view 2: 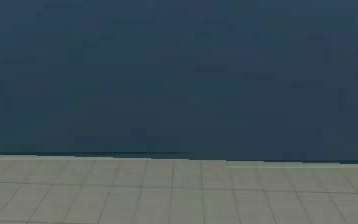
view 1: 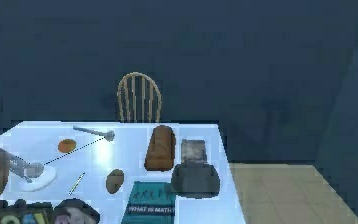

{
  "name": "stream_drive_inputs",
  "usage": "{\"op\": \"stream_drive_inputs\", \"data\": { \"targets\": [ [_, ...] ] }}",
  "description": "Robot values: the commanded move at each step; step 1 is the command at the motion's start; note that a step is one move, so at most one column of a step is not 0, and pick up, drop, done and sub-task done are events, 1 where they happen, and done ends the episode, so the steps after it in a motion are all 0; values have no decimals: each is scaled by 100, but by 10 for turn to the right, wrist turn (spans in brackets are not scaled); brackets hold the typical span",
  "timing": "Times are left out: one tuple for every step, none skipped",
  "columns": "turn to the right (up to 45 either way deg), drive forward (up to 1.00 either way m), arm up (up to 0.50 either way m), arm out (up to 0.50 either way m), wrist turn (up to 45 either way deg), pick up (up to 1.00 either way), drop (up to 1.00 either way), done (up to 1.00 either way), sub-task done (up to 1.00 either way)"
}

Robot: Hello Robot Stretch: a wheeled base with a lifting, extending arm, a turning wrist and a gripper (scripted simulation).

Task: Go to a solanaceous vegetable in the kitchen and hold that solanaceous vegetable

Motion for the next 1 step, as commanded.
{"op": "stream_drive_inputs", "data": {
  "targets": [
    [-450, 0, 0, 0, 0, 0, 0, 0, 0]
  ]
}}
